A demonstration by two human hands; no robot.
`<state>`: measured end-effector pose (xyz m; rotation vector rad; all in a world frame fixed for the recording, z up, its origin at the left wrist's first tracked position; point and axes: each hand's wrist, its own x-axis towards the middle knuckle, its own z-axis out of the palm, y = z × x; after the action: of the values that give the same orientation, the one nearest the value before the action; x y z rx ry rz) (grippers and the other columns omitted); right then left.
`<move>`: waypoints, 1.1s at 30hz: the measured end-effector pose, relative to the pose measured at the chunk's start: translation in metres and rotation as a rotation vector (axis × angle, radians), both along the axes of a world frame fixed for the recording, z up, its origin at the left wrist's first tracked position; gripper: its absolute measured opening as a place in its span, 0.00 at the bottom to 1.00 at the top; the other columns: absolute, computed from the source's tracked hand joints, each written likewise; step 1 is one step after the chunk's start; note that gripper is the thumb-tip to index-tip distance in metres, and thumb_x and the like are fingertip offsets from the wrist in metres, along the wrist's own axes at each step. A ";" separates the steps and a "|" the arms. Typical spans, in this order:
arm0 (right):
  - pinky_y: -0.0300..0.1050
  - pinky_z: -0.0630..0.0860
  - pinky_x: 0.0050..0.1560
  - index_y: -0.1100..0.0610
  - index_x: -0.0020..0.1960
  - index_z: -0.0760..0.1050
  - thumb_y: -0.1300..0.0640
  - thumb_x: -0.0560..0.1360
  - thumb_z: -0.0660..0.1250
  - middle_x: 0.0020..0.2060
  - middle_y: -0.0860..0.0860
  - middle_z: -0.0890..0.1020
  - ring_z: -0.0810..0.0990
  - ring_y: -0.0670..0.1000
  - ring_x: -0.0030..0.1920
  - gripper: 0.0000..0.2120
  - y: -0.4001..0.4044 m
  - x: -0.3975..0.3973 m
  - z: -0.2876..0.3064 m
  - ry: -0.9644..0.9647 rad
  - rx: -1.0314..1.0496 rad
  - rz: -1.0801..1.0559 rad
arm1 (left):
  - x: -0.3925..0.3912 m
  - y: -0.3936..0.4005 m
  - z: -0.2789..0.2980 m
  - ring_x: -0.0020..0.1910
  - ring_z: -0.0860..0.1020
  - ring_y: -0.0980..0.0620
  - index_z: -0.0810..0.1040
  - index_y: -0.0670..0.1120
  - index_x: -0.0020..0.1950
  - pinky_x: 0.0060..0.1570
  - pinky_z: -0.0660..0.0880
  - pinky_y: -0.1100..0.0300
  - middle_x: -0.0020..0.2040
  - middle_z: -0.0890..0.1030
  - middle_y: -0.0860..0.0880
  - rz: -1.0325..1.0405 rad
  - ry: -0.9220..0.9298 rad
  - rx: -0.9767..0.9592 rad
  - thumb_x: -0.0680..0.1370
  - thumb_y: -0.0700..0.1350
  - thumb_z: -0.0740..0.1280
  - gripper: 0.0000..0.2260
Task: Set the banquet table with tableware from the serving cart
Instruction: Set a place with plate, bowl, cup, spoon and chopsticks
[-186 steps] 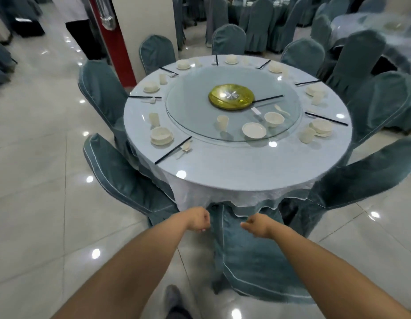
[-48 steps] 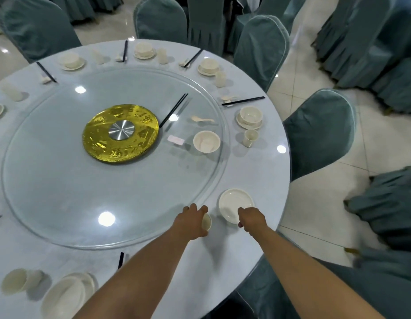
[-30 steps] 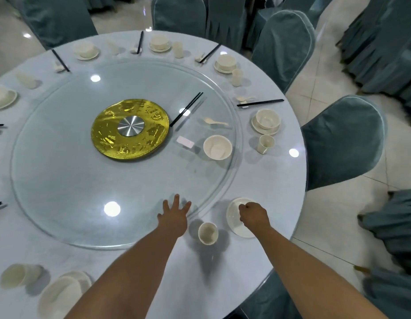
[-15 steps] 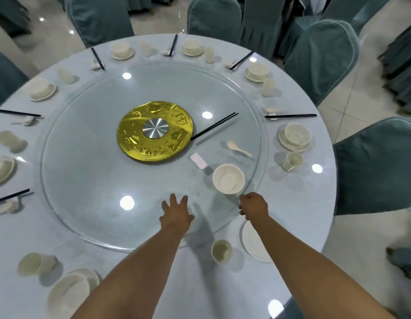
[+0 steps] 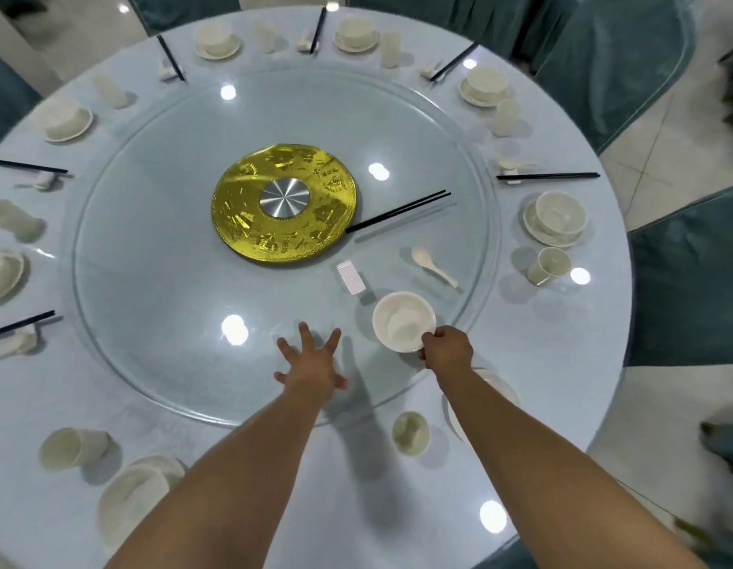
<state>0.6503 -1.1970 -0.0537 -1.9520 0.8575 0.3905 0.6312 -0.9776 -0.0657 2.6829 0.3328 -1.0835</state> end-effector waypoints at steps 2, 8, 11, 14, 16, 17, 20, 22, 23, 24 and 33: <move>0.54 0.81 0.49 0.56 0.39 0.77 0.61 0.71 0.63 0.28 0.52 0.83 0.81 0.56 0.36 0.05 -0.008 -0.005 0.004 -0.014 -0.004 -0.036 | 0.000 0.002 0.002 0.75 0.32 0.32 0.43 0.68 0.76 0.67 0.55 0.26 0.77 0.30 0.50 -0.009 0.007 0.009 0.73 0.57 0.73 0.45; 0.53 0.80 0.49 0.56 0.41 0.77 0.59 0.72 0.62 0.28 0.52 0.83 0.79 0.55 0.35 0.05 -0.063 -0.051 0.013 0.001 -0.069 -0.148 | -0.001 -0.005 0.014 0.75 0.35 0.29 0.44 0.68 0.77 0.65 0.60 0.26 0.78 0.32 0.49 -0.025 0.010 0.005 0.72 0.59 0.73 0.44; 0.52 0.81 0.48 0.58 0.44 0.78 0.59 0.73 0.62 0.26 0.50 0.82 0.79 0.53 0.32 0.06 -0.089 -0.082 0.012 0.055 -0.097 -0.213 | -0.002 -0.008 0.017 0.75 0.35 0.29 0.44 0.68 0.77 0.65 0.59 0.26 0.78 0.32 0.48 -0.039 0.012 0.007 0.73 0.58 0.72 0.44; 0.48 0.80 0.43 0.58 0.45 0.79 0.60 0.73 0.62 0.25 0.50 0.81 0.79 0.51 0.29 0.07 -0.103 -0.109 0.007 0.108 -0.110 -0.258 | -0.001 -0.007 0.017 0.74 0.35 0.29 0.44 0.67 0.77 0.66 0.58 0.26 0.78 0.32 0.47 -0.053 0.007 0.013 0.74 0.59 0.71 0.43; 0.48 0.80 0.41 0.59 0.45 0.78 0.60 0.74 0.62 0.25 0.50 0.81 0.79 0.51 0.30 0.06 -0.108 -0.124 0.003 0.122 -0.109 -0.300 | 0.000 -0.007 0.016 0.74 0.35 0.28 0.43 0.66 0.77 0.66 0.58 0.26 0.78 0.32 0.46 -0.069 0.009 0.023 0.74 0.59 0.71 0.43; 0.48 0.80 0.41 0.59 0.46 0.78 0.61 0.74 0.62 0.26 0.51 0.81 0.79 0.51 0.30 0.06 -0.109 -0.129 0.002 0.130 -0.106 -0.313 | 0.000 -0.007 0.016 0.74 0.35 0.28 0.43 0.66 0.77 0.66 0.58 0.26 0.78 0.32 0.45 -0.085 0.008 0.037 0.74 0.60 0.71 0.43; 0.49 0.81 0.42 0.60 0.45 0.79 0.61 0.74 0.62 0.26 0.52 0.81 0.79 0.52 0.30 0.07 -0.112 -0.138 -0.002 0.158 -0.092 -0.328 | -0.001 -0.007 0.015 0.74 0.38 0.26 0.42 0.64 0.78 0.67 0.58 0.27 0.78 0.35 0.42 -0.135 -0.008 0.078 0.74 0.62 0.70 0.44; 0.52 0.82 0.44 0.62 0.43 0.79 0.63 0.73 0.62 0.27 0.53 0.81 0.79 0.54 0.32 0.07 -0.111 -0.140 -0.005 0.168 -0.083 -0.324 | -0.002 -0.005 0.014 0.74 0.39 0.26 0.42 0.64 0.78 0.67 0.58 0.28 0.78 0.35 0.41 -0.148 -0.014 0.087 0.74 0.62 0.69 0.44; 0.54 0.82 0.45 0.62 0.43 0.79 0.63 0.73 0.62 0.27 0.53 0.81 0.79 0.55 0.32 0.07 -0.111 -0.140 -0.007 0.173 -0.076 -0.323 | -0.002 -0.005 0.013 0.74 0.39 0.25 0.42 0.64 0.78 0.67 0.58 0.28 0.78 0.35 0.41 -0.152 -0.019 0.089 0.74 0.62 0.69 0.43; 0.54 0.82 0.46 0.63 0.43 0.79 0.64 0.73 0.62 0.27 0.54 0.81 0.79 0.56 0.33 0.07 -0.110 -0.140 -0.008 0.178 -0.070 -0.324 | -0.003 -0.004 0.013 0.74 0.39 0.25 0.42 0.64 0.78 0.67 0.58 0.28 0.78 0.35 0.41 -0.153 -0.019 0.089 0.74 0.62 0.69 0.43; 0.44 0.77 0.34 0.64 0.40 0.80 0.51 0.78 0.63 0.30 0.55 0.83 0.78 0.53 0.31 0.18 -0.109 -0.146 -0.008 0.262 -0.080 -0.268 | -0.006 0.008 0.014 0.74 0.37 0.26 0.41 0.64 0.78 0.66 0.60 0.27 0.78 0.33 0.43 -0.167 -0.018 0.074 0.74 0.61 0.69 0.43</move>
<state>0.5040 -1.3058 -0.0616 -1.8504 1.3052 0.4637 0.6251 -0.9697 -0.0515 2.8271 0.1499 -1.1117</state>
